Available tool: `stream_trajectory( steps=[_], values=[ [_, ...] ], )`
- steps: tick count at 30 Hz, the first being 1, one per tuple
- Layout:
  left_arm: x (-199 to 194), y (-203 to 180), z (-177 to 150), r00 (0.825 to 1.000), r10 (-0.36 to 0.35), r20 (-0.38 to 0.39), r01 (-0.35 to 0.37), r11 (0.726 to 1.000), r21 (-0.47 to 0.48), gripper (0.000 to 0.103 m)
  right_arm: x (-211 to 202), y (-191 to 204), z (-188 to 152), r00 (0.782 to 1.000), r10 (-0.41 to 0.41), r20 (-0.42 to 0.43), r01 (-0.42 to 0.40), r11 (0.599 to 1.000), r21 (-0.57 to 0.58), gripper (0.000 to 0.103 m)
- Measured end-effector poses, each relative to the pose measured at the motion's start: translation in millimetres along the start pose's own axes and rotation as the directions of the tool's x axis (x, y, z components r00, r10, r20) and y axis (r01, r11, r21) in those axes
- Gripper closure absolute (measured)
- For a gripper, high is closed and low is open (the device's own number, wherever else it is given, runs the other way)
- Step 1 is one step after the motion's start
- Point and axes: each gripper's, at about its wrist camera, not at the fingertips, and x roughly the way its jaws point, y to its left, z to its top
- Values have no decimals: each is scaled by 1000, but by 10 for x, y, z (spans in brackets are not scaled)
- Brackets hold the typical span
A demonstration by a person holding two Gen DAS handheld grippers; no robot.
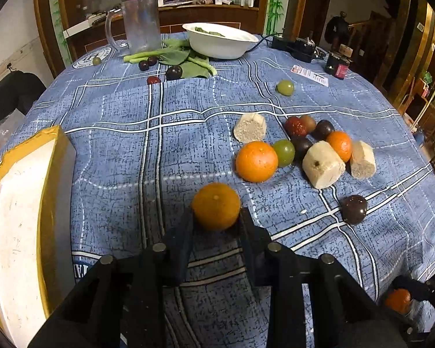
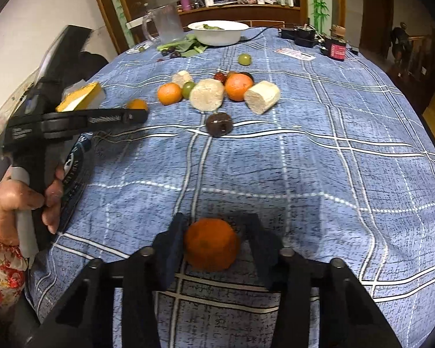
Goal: Organize fruits
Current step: 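Carry the orange into the tray held by the left tool and release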
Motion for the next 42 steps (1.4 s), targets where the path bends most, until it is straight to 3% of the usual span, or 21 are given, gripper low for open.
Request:
stream_trajectory(
  steps=[8,13,15,20,27,29,32,38,42],
  values=[
    [-510,121,-152,996,-36,83,42,997,-67,74,-92,84,-34,1000,8,21,-7,1000,-13,65],
    [-1008,425,-346,988,-45,150,68,985,-155,74,-284,234,30,997,43,62,-41,999,-31,65],
    [-1210,621,-438,983,-13,182,48,980,-191,74,-373,363,88,995,68,79,-64,996,-56,65],
    [-1521,1162,-692,966,165,199,-105,953,-284,74,-444,892,317,978,195,79,-183,972,-145,64],
    [-1483,1751,-1002,936,334,110,-265,877,-401,73,-171,1907,574,941,337,35,-315,907,-281,64],
    [-1460,1816,-1066,931,352,96,-286,868,-406,73,-30,2183,586,932,362,5,-344,888,-305,64],
    [-1446,1917,-1156,932,351,88,-283,859,-427,73,208,2525,546,937,348,-34,-336,870,-360,64],
    [-1454,2055,-1238,926,368,83,-292,838,-461,72,620,2774,454,943,316,-101,-330,862,-385,63],
    [-1509,2049,-1245,917,385,105,-301,840,-452,60,674,2872,415,956,284,-77,-288,851,-439,63]
  ],
)
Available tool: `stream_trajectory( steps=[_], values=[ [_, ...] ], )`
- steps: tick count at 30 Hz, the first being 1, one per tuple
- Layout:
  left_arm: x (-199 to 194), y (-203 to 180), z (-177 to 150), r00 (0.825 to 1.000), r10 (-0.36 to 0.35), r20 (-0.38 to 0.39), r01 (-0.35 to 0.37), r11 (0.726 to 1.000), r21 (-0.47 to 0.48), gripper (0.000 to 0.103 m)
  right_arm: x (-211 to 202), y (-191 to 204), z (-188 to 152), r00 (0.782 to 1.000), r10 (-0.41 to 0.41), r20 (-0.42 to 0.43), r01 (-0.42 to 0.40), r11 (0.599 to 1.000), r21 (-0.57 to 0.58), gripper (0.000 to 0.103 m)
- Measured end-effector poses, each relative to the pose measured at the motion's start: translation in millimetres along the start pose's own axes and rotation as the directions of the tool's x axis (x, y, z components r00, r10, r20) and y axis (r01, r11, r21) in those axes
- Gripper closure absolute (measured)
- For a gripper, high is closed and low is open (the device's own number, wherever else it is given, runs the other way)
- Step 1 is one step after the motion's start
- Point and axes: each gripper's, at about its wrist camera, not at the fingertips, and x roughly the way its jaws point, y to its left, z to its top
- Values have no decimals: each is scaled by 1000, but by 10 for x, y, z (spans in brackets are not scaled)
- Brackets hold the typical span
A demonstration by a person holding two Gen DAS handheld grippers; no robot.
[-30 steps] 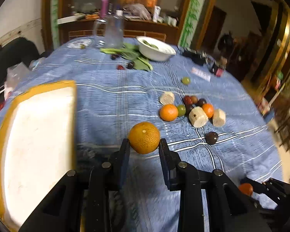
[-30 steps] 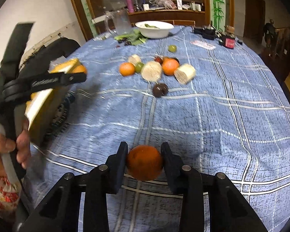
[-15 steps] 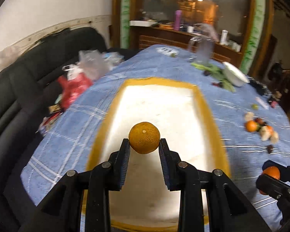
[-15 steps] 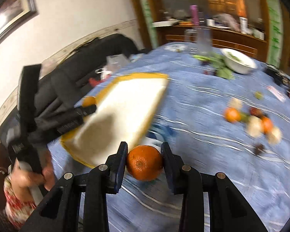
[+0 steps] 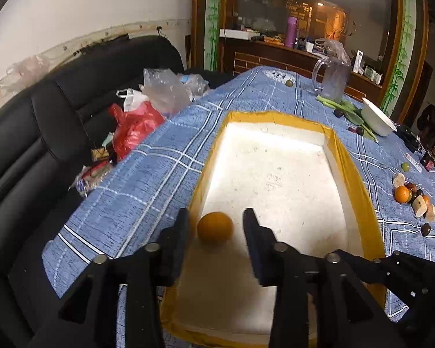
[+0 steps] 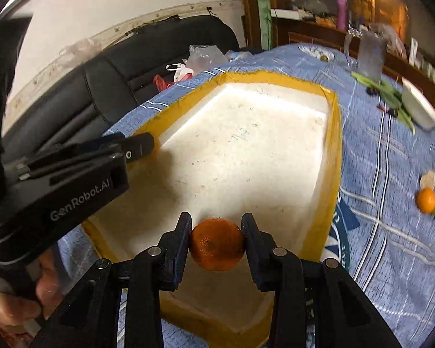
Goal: Organize fruits
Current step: 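Carry the orange into the tray held by the left tool and release, then move the right tool back to the fruits and grasp the dark plum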
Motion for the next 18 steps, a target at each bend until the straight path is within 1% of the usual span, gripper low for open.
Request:
stream_trajectory(
  steps=[1,2,4,7,11,18],
  values=[
    [-28,1,3,1000,-9,8,9,1000,-1,57,6,36,0,1000,-11,1,11,1000,-15,59],
    [-62,-6,10,1000,-23,17,23,1000,-4,55,7,71,-6,1000,-26,4,26,999,-29,48],
    [-120,-34,25,999,-40,33,41,999,-2,51,-7,123,-18,999,-34,17,35,998,-47,36],
    [-207,-73,43,997,-52,57,52,999,14,46,-98,203,-35,998,-50,46,53,996,-71,36],
    [-324,-144,62,994,-80,73,78,997,24,44,-244,248,-61,995,-66,75,73,994,-87,36],
    [-537,-370,37,989,-104,103,97,993,75,39,-557,90,-189,989,-86,121,91,995,-41,36]
  ],
)
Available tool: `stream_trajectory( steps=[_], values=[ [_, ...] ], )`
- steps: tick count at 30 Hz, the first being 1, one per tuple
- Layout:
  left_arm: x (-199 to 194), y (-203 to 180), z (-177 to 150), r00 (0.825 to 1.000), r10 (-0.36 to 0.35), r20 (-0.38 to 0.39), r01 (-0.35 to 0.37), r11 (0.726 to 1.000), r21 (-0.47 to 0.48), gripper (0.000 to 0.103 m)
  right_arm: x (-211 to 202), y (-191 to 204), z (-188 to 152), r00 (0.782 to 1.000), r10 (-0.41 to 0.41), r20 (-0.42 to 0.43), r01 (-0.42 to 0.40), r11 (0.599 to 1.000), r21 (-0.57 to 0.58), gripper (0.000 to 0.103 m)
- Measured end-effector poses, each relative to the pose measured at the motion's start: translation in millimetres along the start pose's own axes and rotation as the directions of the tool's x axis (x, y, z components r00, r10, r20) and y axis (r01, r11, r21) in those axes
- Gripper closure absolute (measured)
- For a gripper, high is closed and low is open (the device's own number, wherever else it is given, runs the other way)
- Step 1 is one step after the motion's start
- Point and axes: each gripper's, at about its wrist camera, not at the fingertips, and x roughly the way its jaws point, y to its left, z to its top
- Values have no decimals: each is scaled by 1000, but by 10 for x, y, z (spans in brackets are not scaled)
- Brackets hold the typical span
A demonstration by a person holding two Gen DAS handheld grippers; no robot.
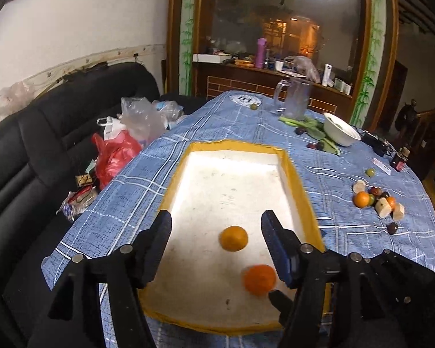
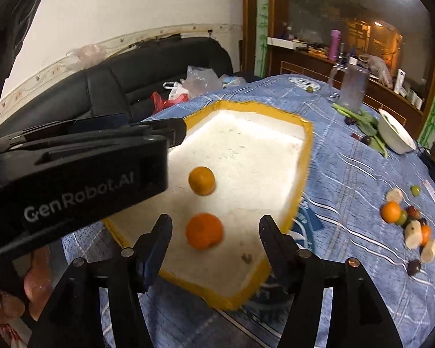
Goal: Organize fruits
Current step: 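Move the right tool back to the fruits and grasp the dark plum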
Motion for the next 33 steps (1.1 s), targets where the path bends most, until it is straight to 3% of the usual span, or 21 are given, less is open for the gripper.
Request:
stream_trajectory(
  steps=[12,19,26,33],
  values=[
    [-244,-448,-32,999,-25,29,21,994,107,35,-425,-470,-314,998,-54,38,49,990,135,33],
    [-275,-710,-88,999,-47,13,44,986,163,34,-683,-951,-612,991,-125,39,112,965,237,32],
    [-109,-1007,-143,990,-123,-68,134,974,184,34,-1002,-1857,-1021,965,-263,-23,251,886,391,32],
    [185,-1438,-169,961,-205,-185,241,951,195,34,-1176,-2535,-1138,942,-331,-54,313,813,491,32]
  ],
)
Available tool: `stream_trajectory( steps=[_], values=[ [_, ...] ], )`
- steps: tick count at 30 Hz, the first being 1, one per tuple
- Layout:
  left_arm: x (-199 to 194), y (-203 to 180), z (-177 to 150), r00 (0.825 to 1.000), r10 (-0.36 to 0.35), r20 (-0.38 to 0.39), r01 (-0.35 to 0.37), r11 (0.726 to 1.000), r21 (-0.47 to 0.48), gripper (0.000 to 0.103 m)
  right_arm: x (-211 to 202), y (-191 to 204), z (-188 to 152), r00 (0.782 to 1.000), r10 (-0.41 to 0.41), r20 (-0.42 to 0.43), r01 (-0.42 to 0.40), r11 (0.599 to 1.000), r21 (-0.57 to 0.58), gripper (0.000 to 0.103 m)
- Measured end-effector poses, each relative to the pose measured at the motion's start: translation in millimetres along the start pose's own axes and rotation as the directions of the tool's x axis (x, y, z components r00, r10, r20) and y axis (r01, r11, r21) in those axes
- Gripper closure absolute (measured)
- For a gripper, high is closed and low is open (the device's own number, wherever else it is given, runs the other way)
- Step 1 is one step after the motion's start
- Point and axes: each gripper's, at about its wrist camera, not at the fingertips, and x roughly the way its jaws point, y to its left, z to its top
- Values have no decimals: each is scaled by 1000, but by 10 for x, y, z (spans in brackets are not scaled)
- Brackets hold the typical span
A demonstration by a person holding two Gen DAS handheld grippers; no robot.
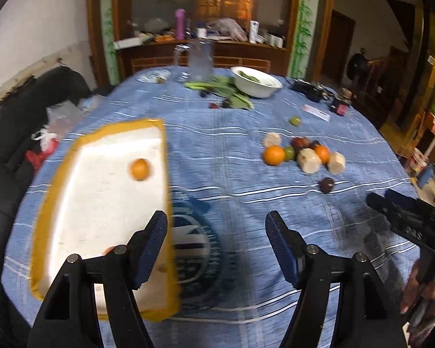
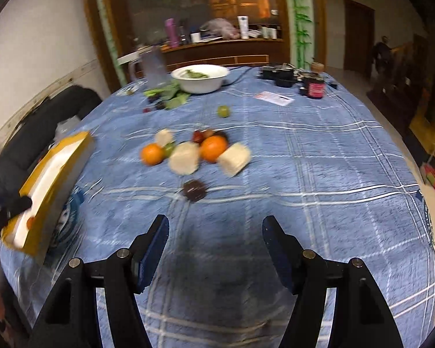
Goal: Organize fruits
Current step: 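Move the right tool back to the fruits and grasp the dark plum, then carry the dark plum into the tray and open the right tool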
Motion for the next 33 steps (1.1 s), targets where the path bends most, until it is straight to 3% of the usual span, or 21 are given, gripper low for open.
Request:
stream_trajectory(
  steps=[11,16,27,29,31,33],
  values=[
    [682,-312,432,995,-89,-49,86,994,-65,34,636,5,286,991,97,-89,-93,994,50,32],
    [1110,-391,584,988,-129,-84,120,987,-105,39,835,137,297,989,99,-112,-98,995,12,32],
    [1678,-510,753,983,-152,-99,142,985,-103,40,950,243,292,989,98,-113,-102,994,-28,32],
    [1714,-551,732,982,-160,-102,152,985,-81,47,957,266,293,990,87,-114,-92,995,-38,36],
    [1713,-602,716,979,-178,-94,174,983,-57,65,955,283,290,990,83,-113,-88,995,-47,46],
    [1686,-658,712,981,-172,-87,171,985,-18,70,949,314,280,991,71,-113,-79,995,-67,56]
  ],
)
